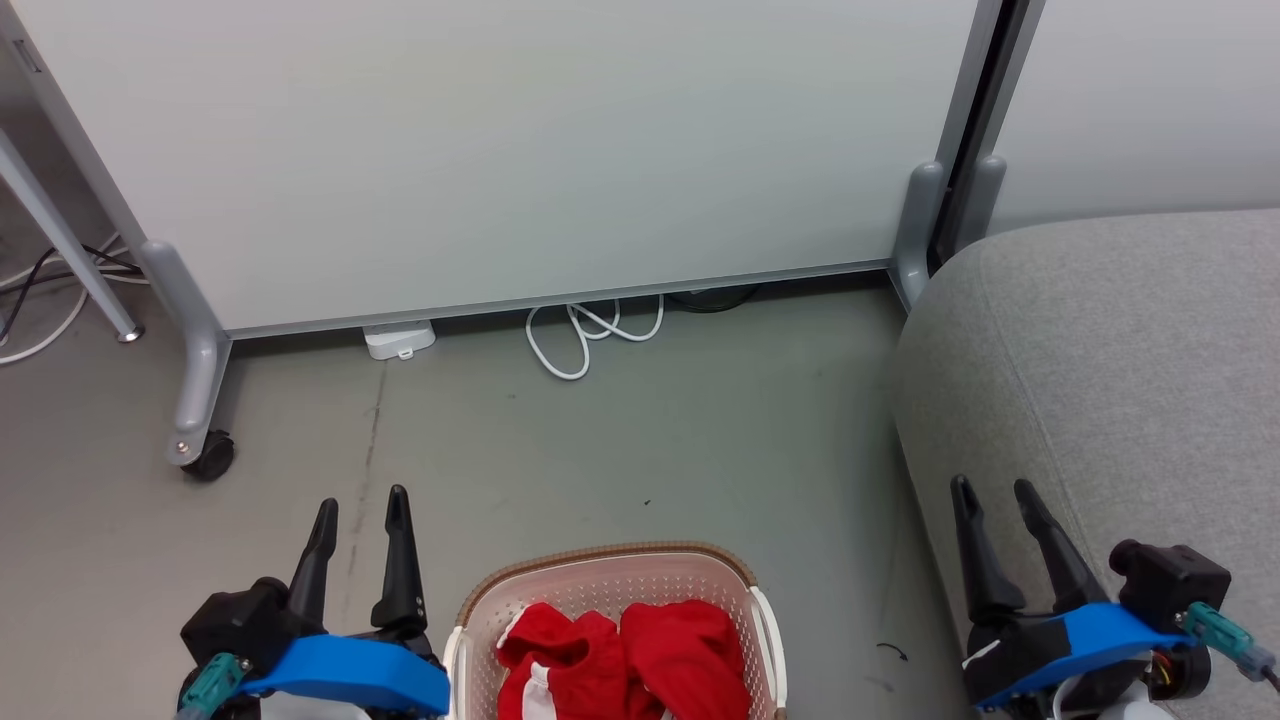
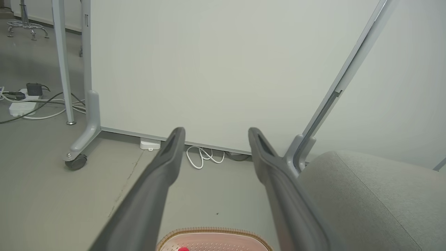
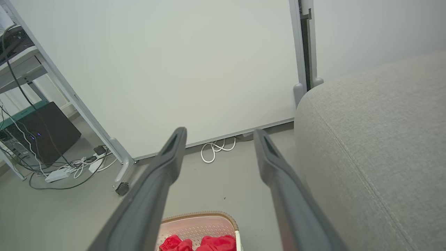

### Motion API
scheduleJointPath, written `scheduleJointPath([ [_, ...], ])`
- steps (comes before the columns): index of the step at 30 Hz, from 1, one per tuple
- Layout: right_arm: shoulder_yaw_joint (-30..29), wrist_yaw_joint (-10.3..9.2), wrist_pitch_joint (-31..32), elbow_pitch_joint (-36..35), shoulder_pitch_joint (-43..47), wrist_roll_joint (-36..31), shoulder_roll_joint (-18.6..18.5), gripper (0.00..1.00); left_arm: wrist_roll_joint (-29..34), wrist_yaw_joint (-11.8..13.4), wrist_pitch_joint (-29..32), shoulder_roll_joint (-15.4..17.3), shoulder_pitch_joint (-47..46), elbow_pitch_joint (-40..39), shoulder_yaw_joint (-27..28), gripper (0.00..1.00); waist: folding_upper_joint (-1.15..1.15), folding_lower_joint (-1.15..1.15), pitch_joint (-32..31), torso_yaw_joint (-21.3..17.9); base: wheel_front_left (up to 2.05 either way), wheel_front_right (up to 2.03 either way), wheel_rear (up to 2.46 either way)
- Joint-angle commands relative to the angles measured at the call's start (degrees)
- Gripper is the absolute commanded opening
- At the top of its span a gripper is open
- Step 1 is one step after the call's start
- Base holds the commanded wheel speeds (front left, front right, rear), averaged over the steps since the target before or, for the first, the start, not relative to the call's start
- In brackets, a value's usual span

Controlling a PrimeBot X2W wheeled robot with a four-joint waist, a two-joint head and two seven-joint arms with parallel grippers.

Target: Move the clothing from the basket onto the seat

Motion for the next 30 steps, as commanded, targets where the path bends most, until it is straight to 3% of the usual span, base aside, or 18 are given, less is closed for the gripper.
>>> scheduleJointPath([
  [1,0.17,0.11,-0.46,-0.53,-0.7,-1.57,-0.44,1.0,1.44,0.21,-0.56,0.13,-0.08,-0.11,-0.26,1.0,0.0,0.0,0.02,0.0,0.0,0.0,0.0],
  [30,-0.29,0.14,-2.06,0.36,-0.96,-13.0,-0.54,1.0,8.89,0.7,-3.71,-0.27,-0.58,2.38,-1.13,1.0,0.0,0.0,0.19,0.16,0.0,0.0,0.0],
])
